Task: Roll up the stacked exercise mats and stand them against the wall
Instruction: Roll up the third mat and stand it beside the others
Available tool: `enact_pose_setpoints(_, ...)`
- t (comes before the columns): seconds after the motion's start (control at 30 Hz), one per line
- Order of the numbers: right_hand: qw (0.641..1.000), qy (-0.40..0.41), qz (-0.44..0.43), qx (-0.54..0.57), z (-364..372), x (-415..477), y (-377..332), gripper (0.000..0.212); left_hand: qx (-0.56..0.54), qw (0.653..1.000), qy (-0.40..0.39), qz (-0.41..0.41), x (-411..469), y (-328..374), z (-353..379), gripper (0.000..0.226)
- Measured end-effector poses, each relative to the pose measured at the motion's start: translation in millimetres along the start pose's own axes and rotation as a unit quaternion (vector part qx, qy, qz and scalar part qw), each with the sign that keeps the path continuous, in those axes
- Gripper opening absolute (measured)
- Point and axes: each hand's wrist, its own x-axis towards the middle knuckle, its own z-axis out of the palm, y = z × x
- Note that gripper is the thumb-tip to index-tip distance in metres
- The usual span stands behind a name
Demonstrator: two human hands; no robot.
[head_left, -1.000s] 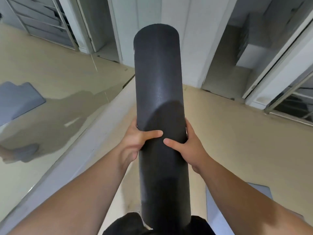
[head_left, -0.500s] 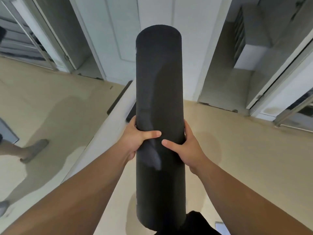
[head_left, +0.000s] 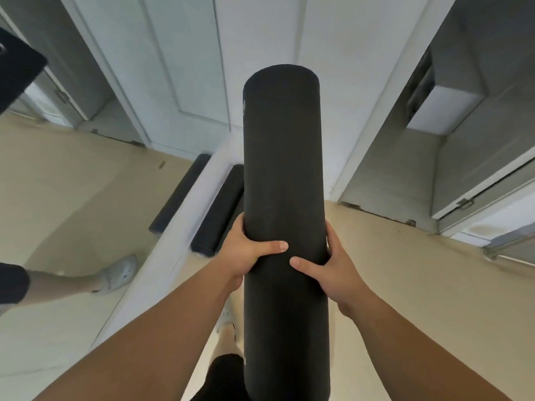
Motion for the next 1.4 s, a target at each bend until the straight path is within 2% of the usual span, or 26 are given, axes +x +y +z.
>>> enact_pose_setpoints(0.1, 0.999, 0.03, 0.035, 0.007, 0, 82, 13, 0.093, 0.0, 0.999, -0.027, -0.038, 98, 0, -10, 0.088)
enact_pose_setpoints(0.23, 0.994, 0.052, 0.091, 0.028, -2, 177, 45, 0.097, 0.018, 0.994, -0.049, -0.091, 210, -11, -18, 0.089)
enact_pose_setpoints(0.37, 0.987, 0.06, 0.135, 0.063, -11, 264, 98, 0.085, 0.053, 0.988, -0.047, -0.139, 313, -51, -17, 0.085)
enact_pose_setpoints(0.43, 0.982, 0.063, 0.158, 0.077, -16, 309, 139, 0.084, 0.065, 0.985, -0.05, -0.152, 367, -85, -17, 0.09)
enact_pose_setpoints(0.5, 0.978, 0.061, 0.179, 0.085, -19, 354, 189, 0.09, 0.081, 0.982, -0.049, -0.164, 420, -124, -15, 0.097)
enact_pose_setpoints(0.6, 0.971, 0.068, 0.203, 0.105, -21, 422, 271, 0.111, 0.09, 0.978, -0.041, -0.184, 499, -195, -18, 0.105)
enact_pose_setpoints(0.7, 0.967, 0.08, 0.22, 0.102, -17, 476, 347, 0.119, 0.103, 0.97, -0.032, -0.219, 562, -263, -25, 0.116)
enact_pose_setpoints(0.83, 0.966, 0.078, 0.233, 0.08, -8, 524, 421, 0.127, 0.108, 0.96, -0.037, -0.257, 622, -325, -32, 0.096)
enact_pose_setpoints(0.97, 0.965, 0.108, 0.234, 0.048, -1, 554, 467, 0.125, 0.11, 0.951, -0.053, -0.282, 670, -371, -38, 0.107)
enact_pose_setpoints(1.17, 0.959, 0.148, 0.243, -0.017, 22, 602, 519, 0.129, 0.11, 0.941, -0.129, -0.294, 739, -427, -57, 0.097)
enact_pose_setpoints(1.33, 0.951, 0.159, 0.251, -0.079, 63, 636, 535, 0.124, 0.156, 0.937, -0.114, -0.291, 769, -440, -95, 0.092)
enact_pose_setpoints(1.4, 0.947, 0.175, 0.25, -0.104, 77, 642, 532, 0.124, 0.221, 0.938, -0.08, -0.255, 765, -433, -103, 0.094)
